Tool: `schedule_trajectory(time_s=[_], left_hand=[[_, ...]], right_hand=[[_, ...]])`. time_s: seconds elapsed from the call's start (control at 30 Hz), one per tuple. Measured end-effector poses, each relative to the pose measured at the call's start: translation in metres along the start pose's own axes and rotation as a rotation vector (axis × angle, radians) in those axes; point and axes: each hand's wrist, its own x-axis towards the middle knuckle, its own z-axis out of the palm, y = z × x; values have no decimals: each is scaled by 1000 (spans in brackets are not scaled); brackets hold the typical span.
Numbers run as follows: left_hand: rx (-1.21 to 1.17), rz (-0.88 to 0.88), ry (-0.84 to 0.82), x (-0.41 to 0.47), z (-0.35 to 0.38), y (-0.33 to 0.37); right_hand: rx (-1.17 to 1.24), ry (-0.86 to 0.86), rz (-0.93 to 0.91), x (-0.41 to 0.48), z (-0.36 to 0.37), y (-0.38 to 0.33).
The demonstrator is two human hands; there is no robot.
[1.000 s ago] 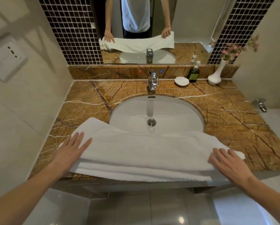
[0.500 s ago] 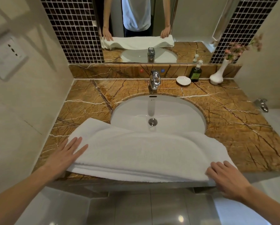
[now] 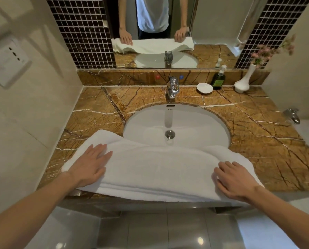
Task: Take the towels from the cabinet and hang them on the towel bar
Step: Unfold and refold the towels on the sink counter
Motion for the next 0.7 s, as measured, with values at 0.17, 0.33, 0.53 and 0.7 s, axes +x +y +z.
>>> schedule_trajectory(time_s=[0.17,0.33,0.53,0.7], left_hand=[[-69,-126,-68,19,5,21],[-188,-206,-145,23,16,38],[-199,-253,-138,12,23,46],[-188,-286,-140,2,23,54]], right_hand=[[-20,-88,68,6,3,-2],[-24,-202,139,6,11,-8],[33,-273,180,-12,26,-14],[87,-298,194,-19,31,-20]])
